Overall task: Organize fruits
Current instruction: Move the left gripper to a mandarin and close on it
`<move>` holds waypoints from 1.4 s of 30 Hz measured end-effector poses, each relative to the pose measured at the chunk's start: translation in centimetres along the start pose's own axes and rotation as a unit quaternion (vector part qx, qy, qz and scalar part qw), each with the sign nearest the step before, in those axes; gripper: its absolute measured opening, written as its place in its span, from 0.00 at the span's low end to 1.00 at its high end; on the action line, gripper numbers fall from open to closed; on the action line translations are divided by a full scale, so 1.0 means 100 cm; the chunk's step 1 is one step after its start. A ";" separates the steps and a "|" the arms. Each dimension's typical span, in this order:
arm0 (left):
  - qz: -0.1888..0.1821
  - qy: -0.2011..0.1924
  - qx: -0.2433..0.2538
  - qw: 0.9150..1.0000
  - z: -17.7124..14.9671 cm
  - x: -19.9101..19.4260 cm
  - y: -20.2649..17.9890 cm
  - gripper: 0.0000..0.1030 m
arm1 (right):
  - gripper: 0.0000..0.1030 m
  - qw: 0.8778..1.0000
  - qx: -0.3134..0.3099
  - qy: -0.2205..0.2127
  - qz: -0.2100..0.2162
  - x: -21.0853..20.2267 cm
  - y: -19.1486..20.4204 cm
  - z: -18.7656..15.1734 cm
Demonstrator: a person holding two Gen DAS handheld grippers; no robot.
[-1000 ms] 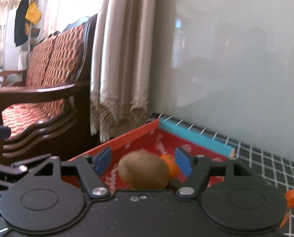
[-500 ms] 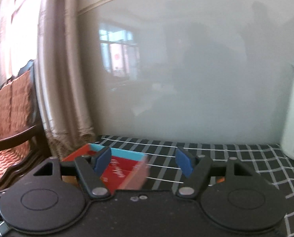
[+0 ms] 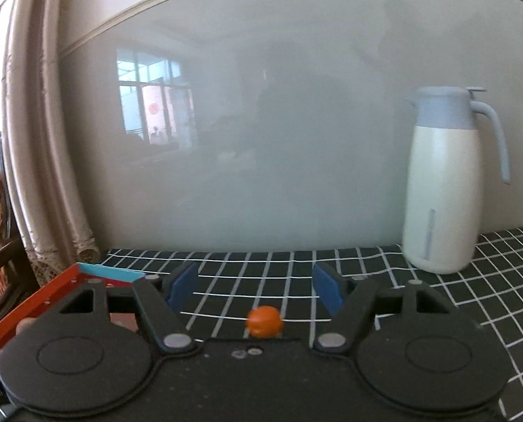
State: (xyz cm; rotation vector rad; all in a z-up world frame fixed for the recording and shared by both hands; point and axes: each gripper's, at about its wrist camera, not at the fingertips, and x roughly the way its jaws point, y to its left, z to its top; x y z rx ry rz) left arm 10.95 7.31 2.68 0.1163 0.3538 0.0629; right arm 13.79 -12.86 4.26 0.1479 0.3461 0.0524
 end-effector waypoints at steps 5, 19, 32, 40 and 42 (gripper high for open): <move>-0.028 -0.002 0.015 0.999 0.003 0.005 -0.033 0.94 | 0.70 1.000 0.008 0.006 -0.010 -0.002 -0.019 -0.004; -0.096 0.005 0.055 0.994 0.006 0.031 -0.125 0.94 | 0.70 0.999 0.027 0.023 -0.032 -0.007 -0.066 -0.017; -0.098 0.030 0.043 0.994 0.017 0.080 -0.170 0.93 | 0.71 0.996 0.061 0.030 -0.057 0.014 -0.098 -0.022; -0.092 0.059 0.039 0.993 0.014 0.114 -0.185 0.84 | 0.71 0.994 0.068 0.044 -0.067 0.025 -0.113 -0.026; -0.094 0.068 0.039 0.993 0.012 0.122 -0.190 0.83 | 0.71 0.994 0.073 0.044 -0.069 0.026 -0.117 -0.026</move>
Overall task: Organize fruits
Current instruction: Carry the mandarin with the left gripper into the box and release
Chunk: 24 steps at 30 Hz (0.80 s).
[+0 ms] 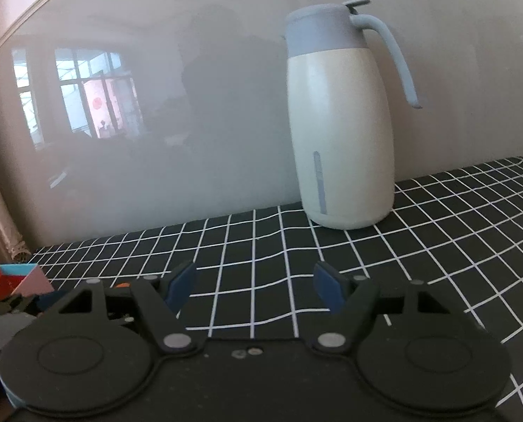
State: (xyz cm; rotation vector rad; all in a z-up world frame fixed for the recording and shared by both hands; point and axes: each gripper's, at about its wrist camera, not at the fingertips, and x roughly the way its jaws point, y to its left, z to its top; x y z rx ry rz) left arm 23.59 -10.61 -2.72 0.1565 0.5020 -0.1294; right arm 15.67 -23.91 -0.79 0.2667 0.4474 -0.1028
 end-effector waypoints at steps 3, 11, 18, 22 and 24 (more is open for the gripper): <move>0.001 0.005 0.006 1.000 -0.001 0.008 -0.008 0.80 | 0.71 1.000 0.000 0.000 -0.001 0.003 -0.003 0.002; 0.000 0.028 0.022 0.999 0.001 0.021 -0.018 0.47 | 0.71 1.000 0.003 0.004 0.003 0.010 -0.008 0.005; -0.012 0.017 0.011 1.000 -0.001 0.018 -0.012 0.39 | 0.71 1.000 0.003 0.005 0.006 0.007 -0.007 0.005; -0.012 0.003 0.016 1.000 -0.001 0.000 -0.010 0.39 | 0.71 1.000 0.006 0.003 0.005 0.003 -0.008 0.005; -0.014 -0.007 0.022 1.000 0.001 -0.013 -0.008 0.39 | 0.71 1.000 0.007 0.004 0.005 0.003 -0.008 0.005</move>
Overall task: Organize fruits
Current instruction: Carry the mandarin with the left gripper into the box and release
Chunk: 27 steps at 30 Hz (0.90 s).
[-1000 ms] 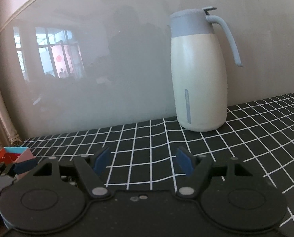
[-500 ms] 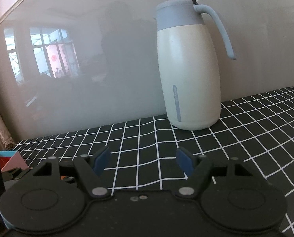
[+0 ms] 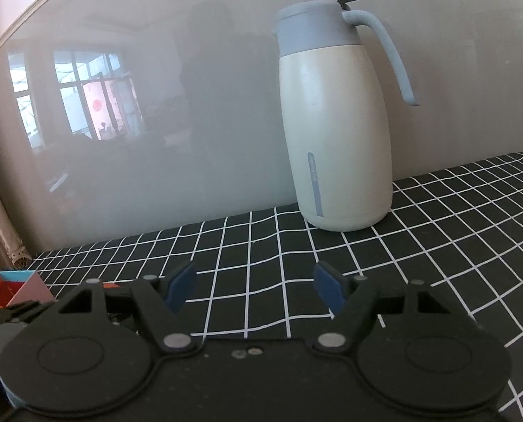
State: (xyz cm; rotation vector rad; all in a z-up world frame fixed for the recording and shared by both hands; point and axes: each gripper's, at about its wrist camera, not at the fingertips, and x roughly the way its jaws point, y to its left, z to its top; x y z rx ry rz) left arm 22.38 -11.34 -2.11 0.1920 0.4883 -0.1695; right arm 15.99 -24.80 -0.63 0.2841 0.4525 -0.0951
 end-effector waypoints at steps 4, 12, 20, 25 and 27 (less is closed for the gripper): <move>0.001 -0.017 0.013 1.000 0.000 -0.031 0.008 0.39 | 0.71 1.000 0.002 0.001 0.003 -0.002 0.003 -0.001; 0.027 -0.032 0.017 0.999 -0.008 -0.078 0.045 0.39 | 0.72 1.000 -0.006 -0.004 0.017 -0.010 0.023 -0.003; 0.068 -0.041 -0.002 0.997 -0.022 -0.114 0.101 0.39 | 0.72 0.999 -0.045 -0.001 0.026 -0.013 0.053 -0.014; 0.103 -0.036 -0.019 0.994 -0.030 -0.119 0.138 0.39 | 0.72 0.998 -0.065 0.006 0.027 -0.015 0.066 -0.023; 0.118 -0.031 -0.038 0.992 -0.034 -0.118 0.159 0.39 | 0.72 0.997 -0.070 0.006 0.028 -0.018 0.074 -0.024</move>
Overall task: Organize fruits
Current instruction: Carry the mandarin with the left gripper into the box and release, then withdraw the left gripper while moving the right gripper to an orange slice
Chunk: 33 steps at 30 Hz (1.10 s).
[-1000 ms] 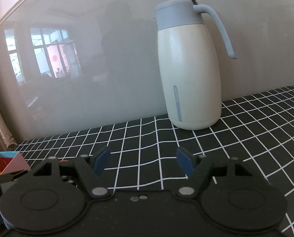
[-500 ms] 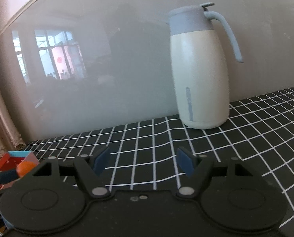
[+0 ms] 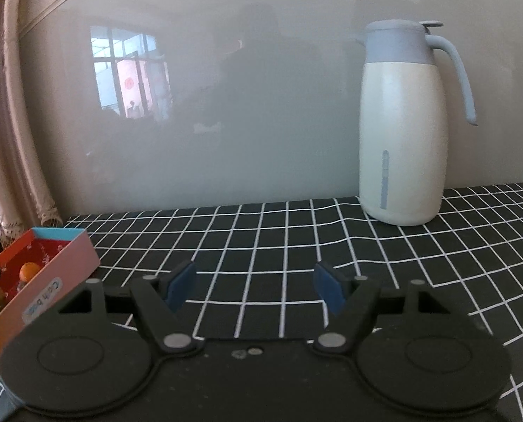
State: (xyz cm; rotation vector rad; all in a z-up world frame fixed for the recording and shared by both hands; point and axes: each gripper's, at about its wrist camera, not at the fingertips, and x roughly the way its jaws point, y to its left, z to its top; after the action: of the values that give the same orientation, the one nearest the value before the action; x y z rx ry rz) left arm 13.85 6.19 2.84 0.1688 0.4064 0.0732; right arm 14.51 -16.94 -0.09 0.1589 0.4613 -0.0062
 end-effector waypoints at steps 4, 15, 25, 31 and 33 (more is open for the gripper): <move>0.025 0.015 -0.034 0.999 -0.004 0.014 0.031 0.39 | 0.72 1.000 -0.013 -0.002 0.004 -0.004 0.015 0.002; 0.046 0.024 -0.037 0.998 -0.011 0.023 0.041 0.45 | 0.77 0.999 -0.045 -0.013 0.008 -0.023 0.040 0.008; 0.070 -0.023 -0.021 0.997 -0.008 -0.009 0.033 0.97 | 0.83 0.998 -0.055 -0.030 0.010 -0.044 0.042 0.015; 0.068 -0.038 -0.016 0.997 -0.010 -0.027 0.024 1.00 | 0.91 0.997 -0.057 -0.040 0.029 -0.055 0.030 0.016; 0.069 -0.039 -0.019 0.997 -0.012 -0.031 0.022 1.00 | 0.91 0.996 -0.066 -0.042 0.043 -0.057 0.028 0.014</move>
State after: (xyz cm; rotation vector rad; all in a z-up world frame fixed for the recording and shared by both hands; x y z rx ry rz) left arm 10.44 8.17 3.34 0.1614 0.3159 0.2091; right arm 10.14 -14.55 4.15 0.0477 0.3691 0.1020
